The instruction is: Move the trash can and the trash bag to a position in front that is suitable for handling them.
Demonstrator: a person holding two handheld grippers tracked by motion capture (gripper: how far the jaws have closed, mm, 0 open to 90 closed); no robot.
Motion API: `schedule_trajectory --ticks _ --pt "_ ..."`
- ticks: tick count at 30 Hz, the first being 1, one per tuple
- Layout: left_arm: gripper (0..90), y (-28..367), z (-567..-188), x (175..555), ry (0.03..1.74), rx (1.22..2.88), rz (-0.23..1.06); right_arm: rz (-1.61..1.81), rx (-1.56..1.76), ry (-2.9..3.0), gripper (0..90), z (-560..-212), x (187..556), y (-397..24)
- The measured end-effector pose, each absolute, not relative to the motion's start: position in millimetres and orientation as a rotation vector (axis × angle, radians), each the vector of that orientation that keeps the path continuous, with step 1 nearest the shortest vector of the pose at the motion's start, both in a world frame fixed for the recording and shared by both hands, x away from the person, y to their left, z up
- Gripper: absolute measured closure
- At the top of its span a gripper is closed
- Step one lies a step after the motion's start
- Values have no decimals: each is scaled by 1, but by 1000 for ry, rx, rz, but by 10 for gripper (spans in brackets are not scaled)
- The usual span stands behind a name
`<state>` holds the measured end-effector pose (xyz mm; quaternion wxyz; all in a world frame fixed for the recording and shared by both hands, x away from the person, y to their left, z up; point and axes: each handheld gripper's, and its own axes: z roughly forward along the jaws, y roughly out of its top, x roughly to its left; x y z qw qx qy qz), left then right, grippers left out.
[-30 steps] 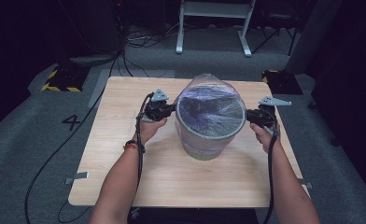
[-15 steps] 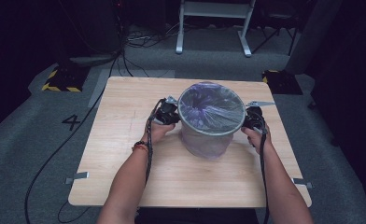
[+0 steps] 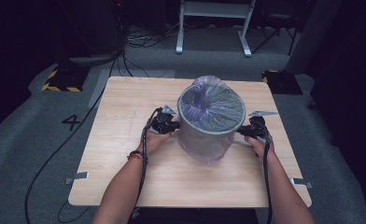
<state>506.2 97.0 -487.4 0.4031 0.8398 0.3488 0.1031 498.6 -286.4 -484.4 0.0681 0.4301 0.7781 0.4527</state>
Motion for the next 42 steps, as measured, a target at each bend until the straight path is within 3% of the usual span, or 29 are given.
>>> schedule_trajectory --ticks 2,5,11,18,20,22,26,35,42 --pt "840 98 -489 502 879 2111 269 1365 1299 2341 900 -487 496 -289" --pt "735 102 -487 497 890 2087 303 1360 1303 2326 895 -485 493 -292" --pt "737 105 -487 482 810 2112 307 1316 1312 2332 893 -488 490 -299" --pt "690 111 -493 478 843 2112 303 1273 1312 2368 875 -492 488 -297" --pt "627 115 -490 476 847 2077 305 1268 1311 2364 838 -492 488 -297" --pt "480 117 -487 474 862 2069 328 1257 1311 2348 807 -491 488 -298" --pt "298 124 -476 468 885 2045 375 1276 1284 2317 718 -483 486 -303" --pt "176 139 -465 450 884 2032 374 1273 1234 2289 546 -463 476 -313" --pt "163 143 -472 435 866 2111 386 1252 1164 2283 390 -455 470 -313"
